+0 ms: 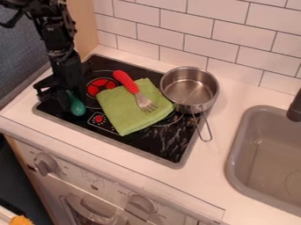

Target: Move the green object into the silver pot

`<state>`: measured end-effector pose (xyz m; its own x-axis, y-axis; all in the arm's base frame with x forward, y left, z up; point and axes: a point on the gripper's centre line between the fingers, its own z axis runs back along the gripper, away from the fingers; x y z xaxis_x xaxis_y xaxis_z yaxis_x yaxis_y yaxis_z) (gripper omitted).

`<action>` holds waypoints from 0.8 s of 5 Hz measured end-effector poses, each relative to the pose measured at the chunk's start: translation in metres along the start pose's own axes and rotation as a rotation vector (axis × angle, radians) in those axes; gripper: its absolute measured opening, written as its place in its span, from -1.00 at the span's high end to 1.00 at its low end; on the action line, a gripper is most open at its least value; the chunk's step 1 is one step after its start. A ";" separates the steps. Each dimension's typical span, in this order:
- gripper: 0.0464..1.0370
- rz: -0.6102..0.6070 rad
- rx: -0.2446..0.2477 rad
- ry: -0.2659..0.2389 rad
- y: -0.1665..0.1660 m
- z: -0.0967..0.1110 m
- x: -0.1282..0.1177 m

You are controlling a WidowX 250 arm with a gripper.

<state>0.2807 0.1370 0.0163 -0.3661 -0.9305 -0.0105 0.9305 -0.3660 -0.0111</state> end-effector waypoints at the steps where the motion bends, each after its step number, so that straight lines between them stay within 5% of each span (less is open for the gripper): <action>1: 0.24 -0.049 0.026 0.038 0.016 0.017 0.003; 3: 0.24 -0.275 0.140 0.166 0.082 0.071 0.027; 4: 0.24 -0.416 0.217 0.175 0.121 0.082 0.051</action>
<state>0.3753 0.0441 0.0969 -0.6848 -0.6957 -0.2168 0.6786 -0.7173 0.1581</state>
